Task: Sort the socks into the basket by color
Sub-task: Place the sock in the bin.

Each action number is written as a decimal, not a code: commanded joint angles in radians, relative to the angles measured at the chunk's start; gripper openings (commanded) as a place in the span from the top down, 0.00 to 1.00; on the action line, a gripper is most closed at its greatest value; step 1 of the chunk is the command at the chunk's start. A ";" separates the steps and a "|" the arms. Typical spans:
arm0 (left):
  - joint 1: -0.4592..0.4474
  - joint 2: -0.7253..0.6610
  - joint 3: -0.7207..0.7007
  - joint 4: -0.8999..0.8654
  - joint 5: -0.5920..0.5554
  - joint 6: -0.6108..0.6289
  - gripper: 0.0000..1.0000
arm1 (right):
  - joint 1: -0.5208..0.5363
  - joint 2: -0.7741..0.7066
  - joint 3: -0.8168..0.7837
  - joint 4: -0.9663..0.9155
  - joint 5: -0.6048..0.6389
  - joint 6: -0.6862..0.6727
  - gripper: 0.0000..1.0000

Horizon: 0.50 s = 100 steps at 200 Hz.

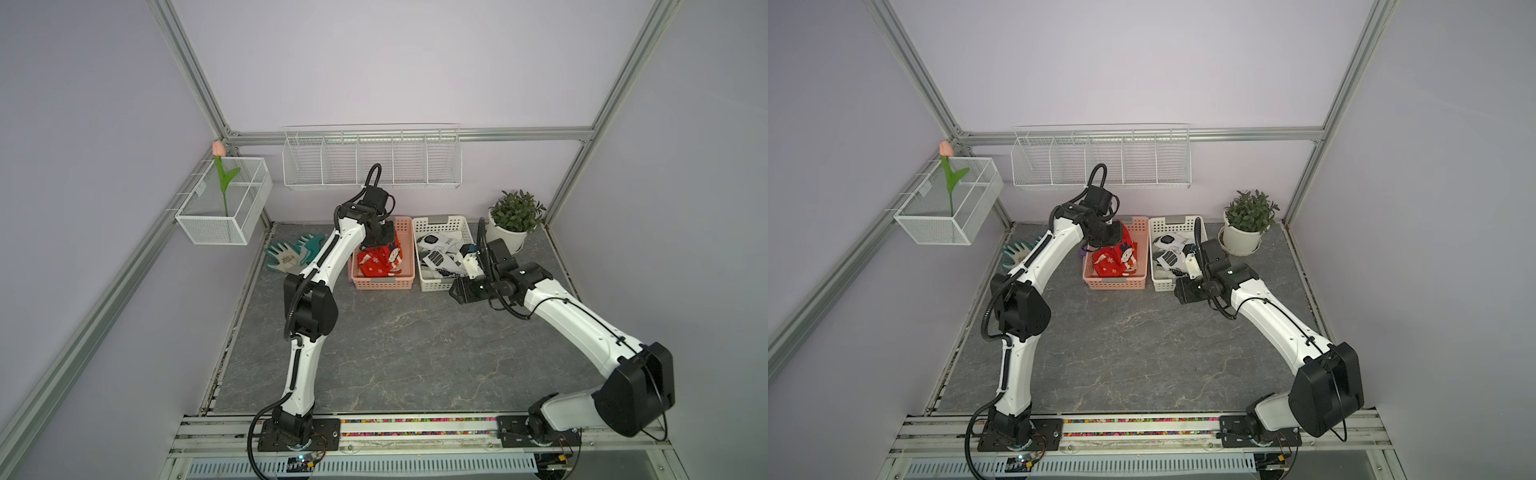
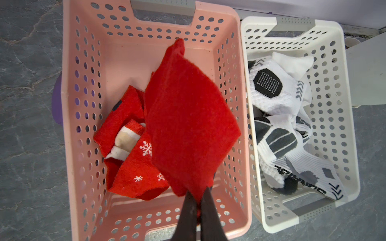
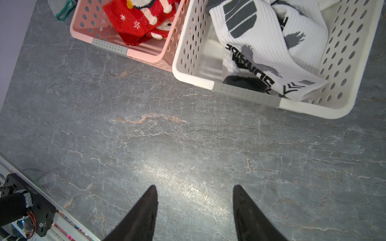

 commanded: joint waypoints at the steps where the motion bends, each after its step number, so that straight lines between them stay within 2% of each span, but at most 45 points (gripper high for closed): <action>1: 0.004 0.025 -0.012 0.033 0.023 -0.030 0.93 | -0.008 -0.011 -0.014 -0.022 0.002 -0.018 0.40; 100: 0.007 0.125 0.002 0.084 0.049 -0.042 0.93 | -0.010 -0.012 -0.026 -0.020 0.006 -0.016 0.40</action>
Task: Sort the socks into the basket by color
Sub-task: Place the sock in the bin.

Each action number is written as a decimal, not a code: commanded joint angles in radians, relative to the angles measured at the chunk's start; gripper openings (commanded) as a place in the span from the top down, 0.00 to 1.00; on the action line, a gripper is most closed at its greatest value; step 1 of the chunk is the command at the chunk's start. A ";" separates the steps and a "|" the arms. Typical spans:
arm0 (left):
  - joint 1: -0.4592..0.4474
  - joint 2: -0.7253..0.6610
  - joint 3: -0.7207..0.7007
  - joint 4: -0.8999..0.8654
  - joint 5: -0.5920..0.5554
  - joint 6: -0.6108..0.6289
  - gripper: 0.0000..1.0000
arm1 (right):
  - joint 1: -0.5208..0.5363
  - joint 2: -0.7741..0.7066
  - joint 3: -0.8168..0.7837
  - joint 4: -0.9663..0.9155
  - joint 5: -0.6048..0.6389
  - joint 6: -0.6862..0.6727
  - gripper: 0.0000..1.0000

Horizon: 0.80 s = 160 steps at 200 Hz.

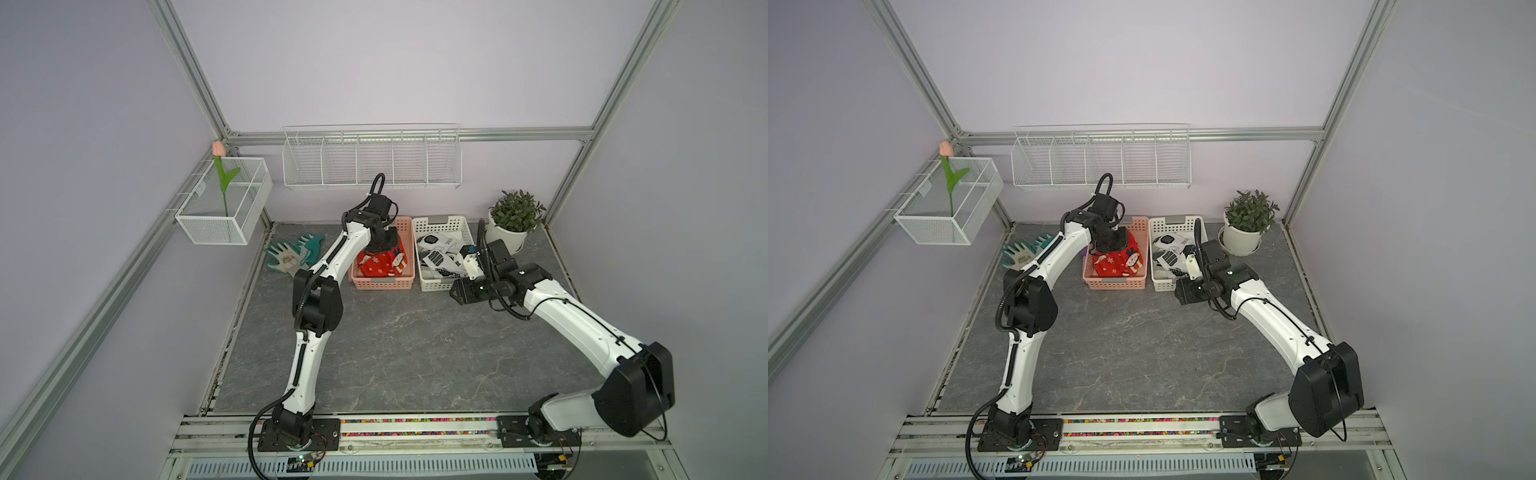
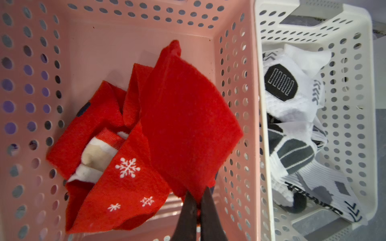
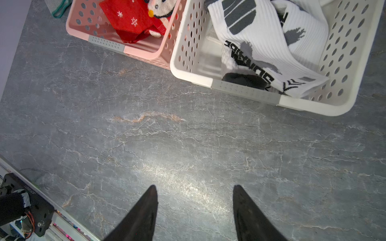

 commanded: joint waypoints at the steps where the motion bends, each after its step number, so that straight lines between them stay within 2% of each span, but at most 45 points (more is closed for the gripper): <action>1: 0.007 0.025 0.009 0.013 0.002 -0.016 0.93 | -0.009 -0.012 -0.018 -0.020 0.003 -0.016 0.40; 68: 0.012 0.074 0.045 -0.008 -0.073 0.004 0.90 | -0.010 -0.006 -0.018 -0.013 0.001 -0.014 0.40; 160: 0.027 0.075 0.038 0.012 -0.090 0.004 0.63 | -0.010 -0.004 -0.015 -0.012 -0.001 -0.008 0.40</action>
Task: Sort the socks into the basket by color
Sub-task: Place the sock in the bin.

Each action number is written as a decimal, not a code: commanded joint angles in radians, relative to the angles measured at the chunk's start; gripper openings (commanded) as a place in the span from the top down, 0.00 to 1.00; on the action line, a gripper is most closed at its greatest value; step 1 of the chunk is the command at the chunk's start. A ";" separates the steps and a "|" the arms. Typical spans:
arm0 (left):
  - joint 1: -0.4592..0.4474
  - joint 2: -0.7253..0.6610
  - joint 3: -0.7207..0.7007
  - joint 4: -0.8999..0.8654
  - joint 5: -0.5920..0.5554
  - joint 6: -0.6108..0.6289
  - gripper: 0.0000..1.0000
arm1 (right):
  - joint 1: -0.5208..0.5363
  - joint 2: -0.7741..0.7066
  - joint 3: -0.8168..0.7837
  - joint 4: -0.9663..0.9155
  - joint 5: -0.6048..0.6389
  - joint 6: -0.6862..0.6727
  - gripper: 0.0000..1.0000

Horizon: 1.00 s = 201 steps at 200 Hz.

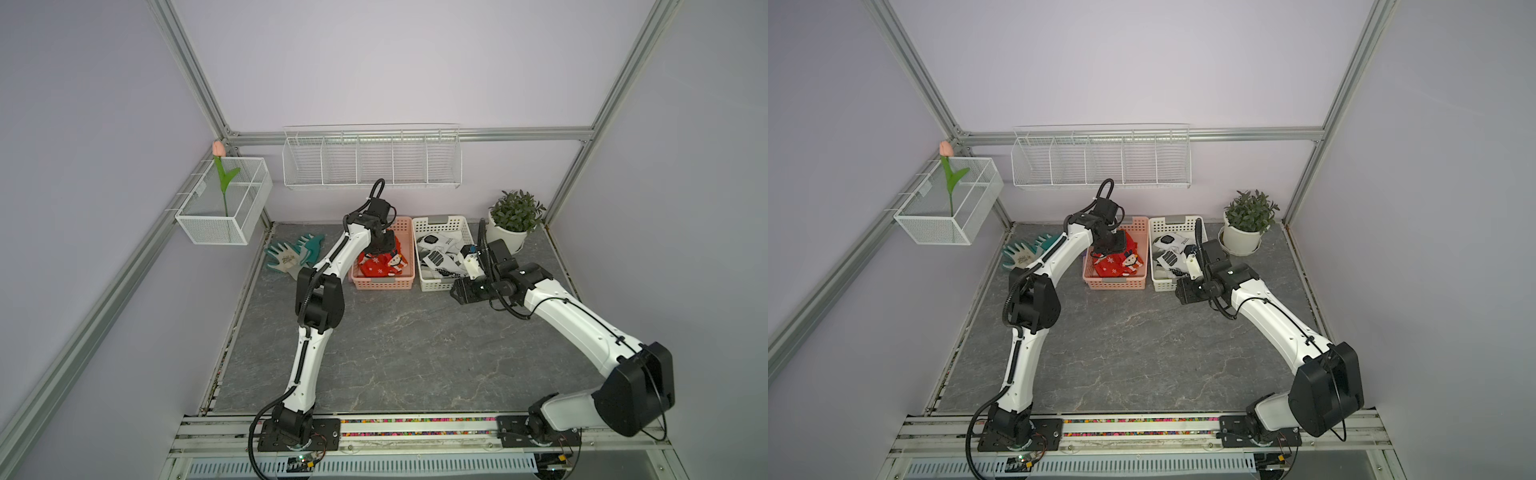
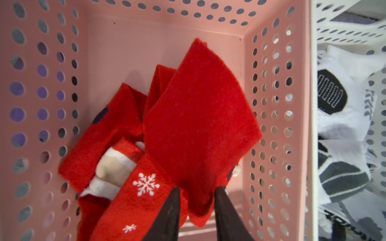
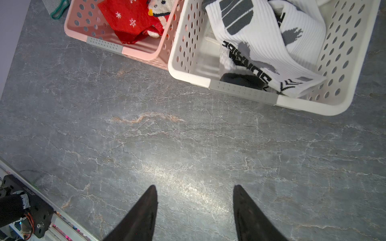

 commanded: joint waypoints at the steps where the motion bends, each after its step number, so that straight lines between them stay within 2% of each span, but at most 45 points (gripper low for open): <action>1: 0.010 0.024 0.025 0.003 -0.021 0.000 0.63 | -0.005 -0.003 -0.015 -0.012 -0.001 -0.009 0.40; 81: 0.011 -0.091 -0.039 0.024 -0.057 0.006 0.50 | -0.005 -0.006 -0.012 -0.002 0.005 -0.005 0.40; 112: 0.010 -0.155 -0.085 0.028 -0.083 0.011 0.49 | -0.006 -0.016 -0.016 0.004 0.011 0.000 0.40; 188: 0.012 -0.422 -0.406 0.159 -0.095 0.008 0.44 | -0.012 -0.071 -0.059 0.042 0.062 0.016 0.39; 201: 0.014 -0.471 -0.470 0.190 -0.097 0.008 0.43 | -0.011 -0.078 -0.065 0.041 0.070 0.016 0.32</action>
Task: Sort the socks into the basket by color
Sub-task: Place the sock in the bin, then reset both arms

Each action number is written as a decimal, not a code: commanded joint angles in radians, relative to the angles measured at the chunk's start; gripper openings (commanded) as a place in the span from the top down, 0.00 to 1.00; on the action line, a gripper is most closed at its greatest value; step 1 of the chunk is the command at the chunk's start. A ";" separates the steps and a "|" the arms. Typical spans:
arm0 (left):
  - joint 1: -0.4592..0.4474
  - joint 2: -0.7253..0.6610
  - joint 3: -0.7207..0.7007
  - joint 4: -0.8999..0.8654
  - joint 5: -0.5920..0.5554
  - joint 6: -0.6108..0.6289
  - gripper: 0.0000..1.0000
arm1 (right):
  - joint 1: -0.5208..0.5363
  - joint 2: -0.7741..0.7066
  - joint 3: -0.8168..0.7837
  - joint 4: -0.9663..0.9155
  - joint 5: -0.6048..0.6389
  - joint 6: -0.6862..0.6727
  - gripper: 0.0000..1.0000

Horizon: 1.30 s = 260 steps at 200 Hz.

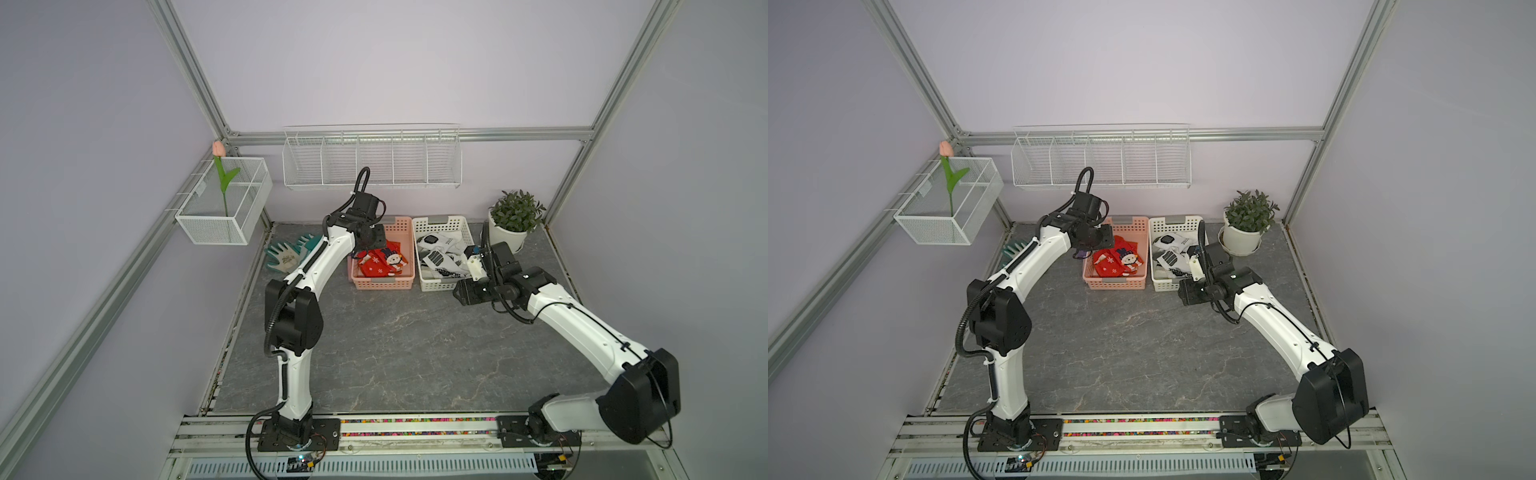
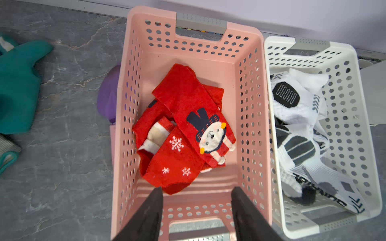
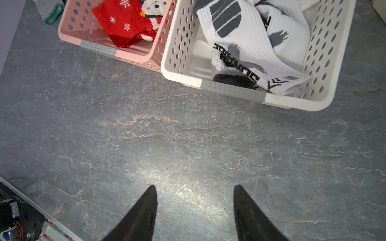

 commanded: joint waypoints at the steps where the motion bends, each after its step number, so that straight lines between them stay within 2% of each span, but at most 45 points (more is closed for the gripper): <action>1: 0.007 -0.077 -0.091 0.062 -0.017 0.003 0.43 | -0.006 -0.034 -0.023 0.016 0.031 0.007 0.31; 51: 0.008 -0.262 -0.293 0.122 -0.058 0.012 0.41 | -0.011 -0.057 -0.045 0.027 0.028 0.006 0.29; 71: 0.008 -0.343 -0.370 0.146 -0.111 0.001 0.40 | -0.012 -0.061 -0.045 0.026 0.035 0.004 0.28; 81: 0.007 -0.383 -0.405 0.153 -0.149 -0.004 0.40 | -0.013 -0.063 -0.045 0.027 0.039 0.003 0.21; 97: 0.009 -0.444 -0.470 0.181 -0.208 -0.012 0.40 | -0.013 -0.066 -0.047 0.029 0.040 -0.001 0.19; 114: 0.008 -0.505 -0.542 0.213 -0.257 -0.002 0.39 | -0.015 -0.070 -0.053 0.038 0.040 0.000 0.01; 117: 0.008 -0.514 -0.553 0.219 -0.263 -0.003 0.39 | -0.013 -0.071 -0.054 0.041 0.041 0.001 0.09; 123: 0.009 -0.532 -0.578 0.231 -0.277 0.006 0.39 | -0.013 -0.073 -0.056 0.043 0.041 0.002 0.12; 232: 0.009 -0.823 -0.913 0.421 -0.583 0.066 0.38 | -0.017 -0.112 -0.107 0.091 0.093 -0.006 0.12; 235: 0.008 -0.831 -0.923 0.429 -0.590 0.066 0.37 | -0.017 -0.116 -0.112 0.097 0.095 -0.007 0.11; 241: 0.008 -0.847 -0.940 0.438 -0.603 0.067 0.27 | -0.016 -0.123 -0.121 0.107 0.099 -0.008 0.11; 251: 0.008 -0.870 -0.965 0.448 -0.628 0.070 0.01 | -0.017 -0.140 -0.140 0.126 0.102 -0.012 0.12; 260: 0.008 -0.886 -0.983 0.447 -0.649 0.070 0.00 | -0.017 -0.159 -0.160 0.147 0.104 -0.014 0.11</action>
